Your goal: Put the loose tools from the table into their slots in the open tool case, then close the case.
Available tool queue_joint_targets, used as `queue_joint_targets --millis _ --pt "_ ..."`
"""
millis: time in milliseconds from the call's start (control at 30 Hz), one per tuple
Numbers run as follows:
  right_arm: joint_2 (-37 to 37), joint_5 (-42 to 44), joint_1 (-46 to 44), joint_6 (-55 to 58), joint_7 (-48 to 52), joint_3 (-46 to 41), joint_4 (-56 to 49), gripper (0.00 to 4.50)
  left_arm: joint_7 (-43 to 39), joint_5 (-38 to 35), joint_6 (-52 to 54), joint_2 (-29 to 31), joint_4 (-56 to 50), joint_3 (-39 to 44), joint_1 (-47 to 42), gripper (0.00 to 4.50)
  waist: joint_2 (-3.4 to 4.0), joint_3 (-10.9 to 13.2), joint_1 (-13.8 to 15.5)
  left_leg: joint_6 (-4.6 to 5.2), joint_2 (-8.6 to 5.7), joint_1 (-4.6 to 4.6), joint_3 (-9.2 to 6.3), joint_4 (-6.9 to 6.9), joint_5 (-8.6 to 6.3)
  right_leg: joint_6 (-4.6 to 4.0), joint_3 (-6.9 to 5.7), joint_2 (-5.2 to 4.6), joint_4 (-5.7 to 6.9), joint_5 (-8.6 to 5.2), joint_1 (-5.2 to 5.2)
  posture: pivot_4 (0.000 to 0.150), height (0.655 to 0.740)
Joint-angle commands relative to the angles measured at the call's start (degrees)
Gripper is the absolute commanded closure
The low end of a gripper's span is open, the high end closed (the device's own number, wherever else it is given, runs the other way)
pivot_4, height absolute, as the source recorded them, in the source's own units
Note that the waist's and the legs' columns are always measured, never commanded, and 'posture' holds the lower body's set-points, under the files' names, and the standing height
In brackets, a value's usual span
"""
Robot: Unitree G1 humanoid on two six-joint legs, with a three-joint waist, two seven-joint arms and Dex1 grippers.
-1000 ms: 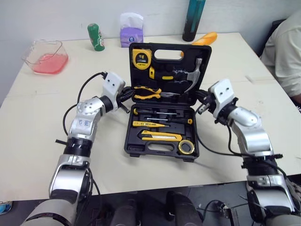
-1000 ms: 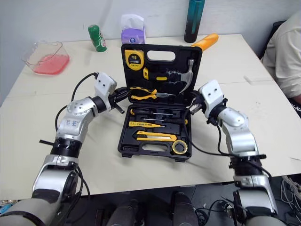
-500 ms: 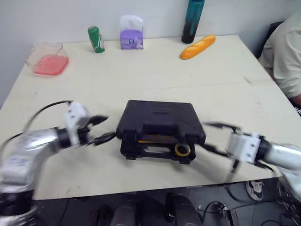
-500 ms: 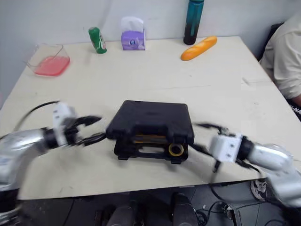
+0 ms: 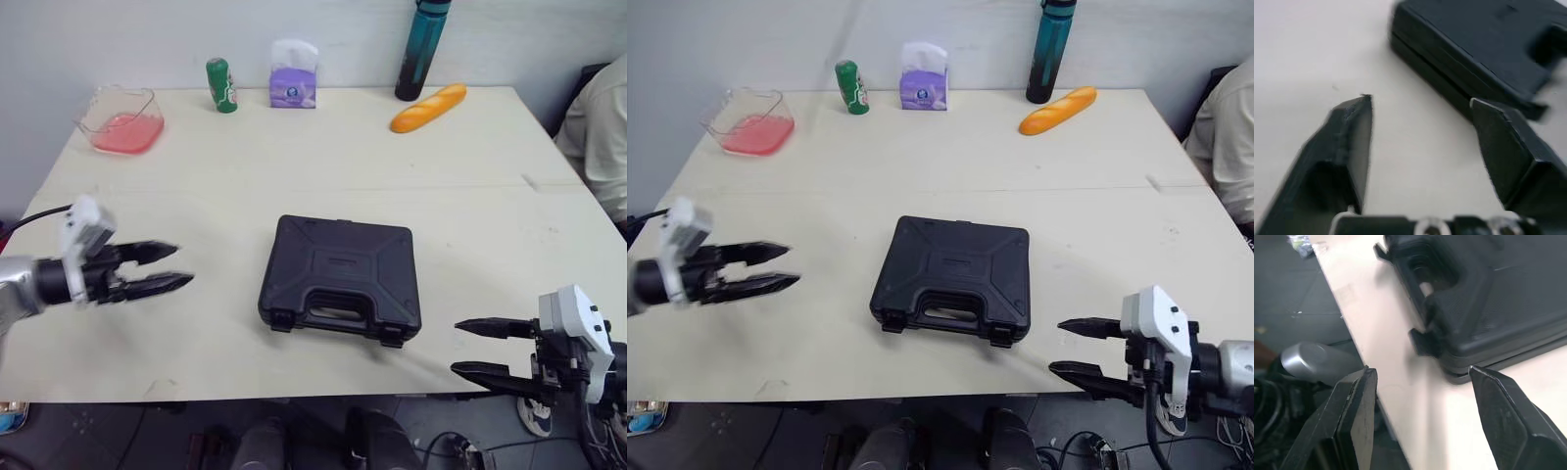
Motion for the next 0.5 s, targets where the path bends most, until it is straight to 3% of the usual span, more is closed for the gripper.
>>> queue_joint_targets --millis 33,167,300,500 --pt "2.5 -4.1 -3.7 0.4 -3.0 8.6 -0.3 2.69 3.0 7.9 -6.4 -5.2 11.1 -8.4 -10.5 2.65 -0.16 0.0 -0.1 0.04 -0.04 0.02 0.06 0.00 0.07 0.08 0.00 0.09 0.01 0.05 0.01 0.150 0.7394" --pt "2.3 -9.9 -10.3 1.4 -2.8 18.0 3.4 4.50 4.5 16.0 -16.9 -13.7 31.8 -15.0 -25.0 4.45 -0.33 0.0 -0.6 0.35 -0.25 0.05 0.42 0.05 0.25 0.56 0.00 0.01 0.00 0.31 -0.03 0.150 0.7394" --pt "4.0 -10.2 -18.9 4.0 -2.8 22.8 7.1 4.50 5.1 20.9 -25.7 -20.8 48.7 -17.5 -35.4 4.45 -0.46 0.0 -0.7 0.51 -0.32 -0.14 0.51 0.09 0.29 0.75 0.06 -0.08 -0.16 0.43 -0.18 0.150 0.7394" --pt "7.2 -14.1 -26.0 3.0 -2.8 26.9 11.5 4.50 4.7 25.3 -34.3 -25.9 61.5 -18.3 -42.4 4.45 -0.52 0.0 -0.7 0.53 -0.57 -0.85 0.69 0.12 0.30 0.77 -0.37 -0.03 -0.11 0.44 -0.93 0.150 0.7394"
